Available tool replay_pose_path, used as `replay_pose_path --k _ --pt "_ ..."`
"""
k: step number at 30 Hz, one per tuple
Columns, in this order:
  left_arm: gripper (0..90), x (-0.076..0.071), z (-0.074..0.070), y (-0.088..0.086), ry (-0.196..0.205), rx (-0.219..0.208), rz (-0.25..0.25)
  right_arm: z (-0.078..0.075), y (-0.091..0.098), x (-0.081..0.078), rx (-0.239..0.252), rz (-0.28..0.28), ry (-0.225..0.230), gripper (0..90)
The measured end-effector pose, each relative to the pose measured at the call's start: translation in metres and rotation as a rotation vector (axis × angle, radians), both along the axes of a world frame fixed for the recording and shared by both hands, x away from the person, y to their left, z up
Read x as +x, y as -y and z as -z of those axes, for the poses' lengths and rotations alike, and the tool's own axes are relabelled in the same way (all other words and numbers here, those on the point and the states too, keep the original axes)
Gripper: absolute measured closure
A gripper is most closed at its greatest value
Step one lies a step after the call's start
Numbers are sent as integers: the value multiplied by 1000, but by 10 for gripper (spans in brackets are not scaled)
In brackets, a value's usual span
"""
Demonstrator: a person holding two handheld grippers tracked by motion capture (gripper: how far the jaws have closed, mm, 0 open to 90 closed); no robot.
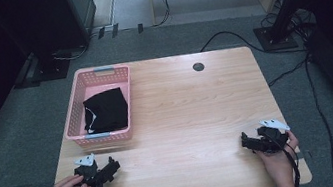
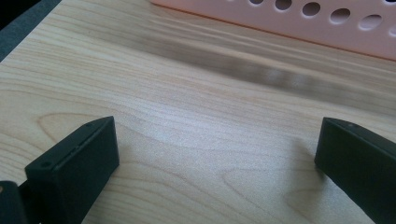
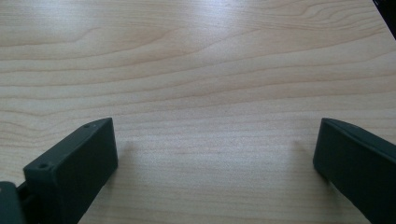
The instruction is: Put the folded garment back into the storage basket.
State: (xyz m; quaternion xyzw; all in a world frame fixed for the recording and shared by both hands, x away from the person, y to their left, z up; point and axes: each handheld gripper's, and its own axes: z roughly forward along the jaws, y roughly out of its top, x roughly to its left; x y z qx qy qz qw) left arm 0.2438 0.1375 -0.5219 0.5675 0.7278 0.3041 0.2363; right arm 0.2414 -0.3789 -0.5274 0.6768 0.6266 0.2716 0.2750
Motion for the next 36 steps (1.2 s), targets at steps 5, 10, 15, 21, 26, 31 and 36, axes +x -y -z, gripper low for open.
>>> replay_pose_path --k 5,10,15,21,26,31,36 --pt "0 0 0 0 0 0 0 0 2 -2 -1 -3 -1 0" --pt "0 0 0 0 0 0 0 0 5 -5 1 0 -2 0" --pt "0 0 0 0 0 0 0 0 9 -8 0 -3 -2 0" --pt "0 0 0 0 0 0 0 0 14 -12 0 0 -2 0" --pt "0 0 0 0 0 0 0 0 17 -14 1 2 -2 0" --pt "0 0 0 0 0 0 0 0 20 -16 0 9 -2 0" --pt "0 0 0 0 0 0 0 0 24 -19 2 19 -3 0"
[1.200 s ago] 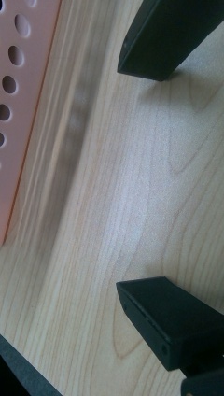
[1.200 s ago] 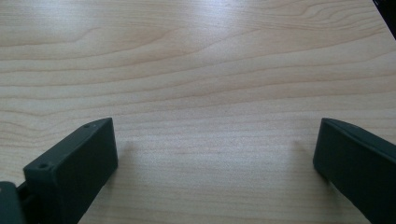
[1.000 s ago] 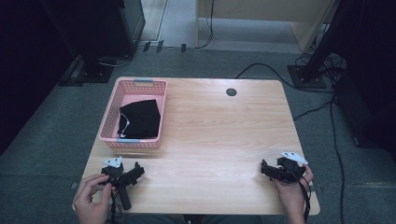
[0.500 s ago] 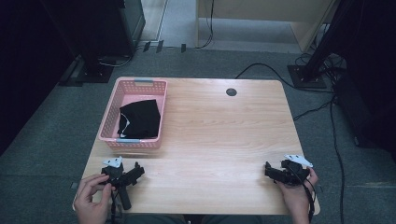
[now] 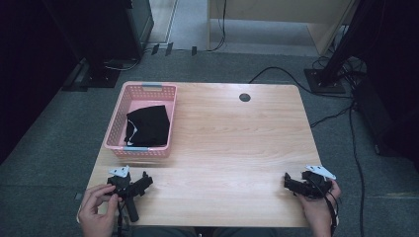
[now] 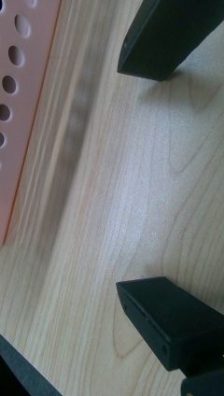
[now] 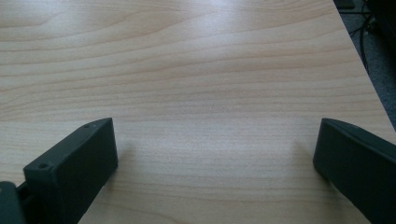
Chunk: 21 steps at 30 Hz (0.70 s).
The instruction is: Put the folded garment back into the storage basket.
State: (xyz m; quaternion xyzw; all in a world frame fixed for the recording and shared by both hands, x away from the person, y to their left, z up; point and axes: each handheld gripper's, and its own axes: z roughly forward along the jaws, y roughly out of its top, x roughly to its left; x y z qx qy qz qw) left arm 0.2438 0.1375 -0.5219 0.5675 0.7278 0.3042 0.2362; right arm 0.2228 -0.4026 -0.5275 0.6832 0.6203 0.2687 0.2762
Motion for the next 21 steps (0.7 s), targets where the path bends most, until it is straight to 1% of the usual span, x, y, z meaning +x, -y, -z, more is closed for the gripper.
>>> replay_pose_path --k 11,14,21 --pt "0 0 0 0 0 0 0 0 7 -5 -3 19 0 0" --pt "0 0 0 0 0 0 0 0 7 -6 0 30 -1 0" --pt "0 0 0 0 -1 0 0 0 8 -7 -3 36 0 0"
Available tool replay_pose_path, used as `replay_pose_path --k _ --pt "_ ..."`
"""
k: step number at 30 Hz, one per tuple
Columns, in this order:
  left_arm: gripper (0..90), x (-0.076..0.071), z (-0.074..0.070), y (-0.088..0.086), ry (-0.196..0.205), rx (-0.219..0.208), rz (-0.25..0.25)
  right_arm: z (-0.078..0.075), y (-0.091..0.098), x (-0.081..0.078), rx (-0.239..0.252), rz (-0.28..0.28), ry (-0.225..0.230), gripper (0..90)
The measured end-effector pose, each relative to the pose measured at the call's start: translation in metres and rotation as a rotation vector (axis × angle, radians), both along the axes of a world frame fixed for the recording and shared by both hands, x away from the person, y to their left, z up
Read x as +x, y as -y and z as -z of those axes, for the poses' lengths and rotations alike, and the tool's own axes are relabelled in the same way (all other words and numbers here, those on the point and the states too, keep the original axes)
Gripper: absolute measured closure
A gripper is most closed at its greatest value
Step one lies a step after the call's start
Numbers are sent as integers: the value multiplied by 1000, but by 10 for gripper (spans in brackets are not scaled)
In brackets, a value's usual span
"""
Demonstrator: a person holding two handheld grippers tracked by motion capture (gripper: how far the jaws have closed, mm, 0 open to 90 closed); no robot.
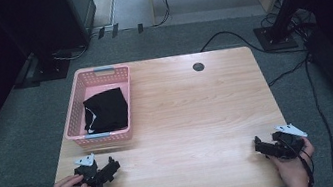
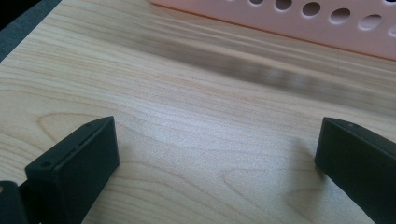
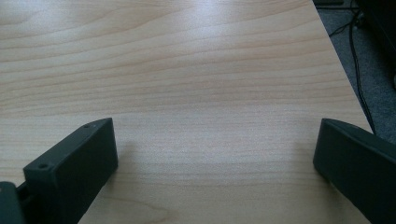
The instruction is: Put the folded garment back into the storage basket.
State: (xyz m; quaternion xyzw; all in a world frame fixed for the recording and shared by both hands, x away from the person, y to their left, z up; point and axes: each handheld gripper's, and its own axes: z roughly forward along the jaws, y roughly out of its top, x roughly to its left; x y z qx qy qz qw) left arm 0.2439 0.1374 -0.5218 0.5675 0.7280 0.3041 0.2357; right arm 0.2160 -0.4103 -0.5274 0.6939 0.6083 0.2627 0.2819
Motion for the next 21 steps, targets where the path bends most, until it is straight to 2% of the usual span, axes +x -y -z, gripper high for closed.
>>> replay_pose_path --k 21 --pt "0 0 0 0 0 1 0 0 -1 1 2 2 0 0"
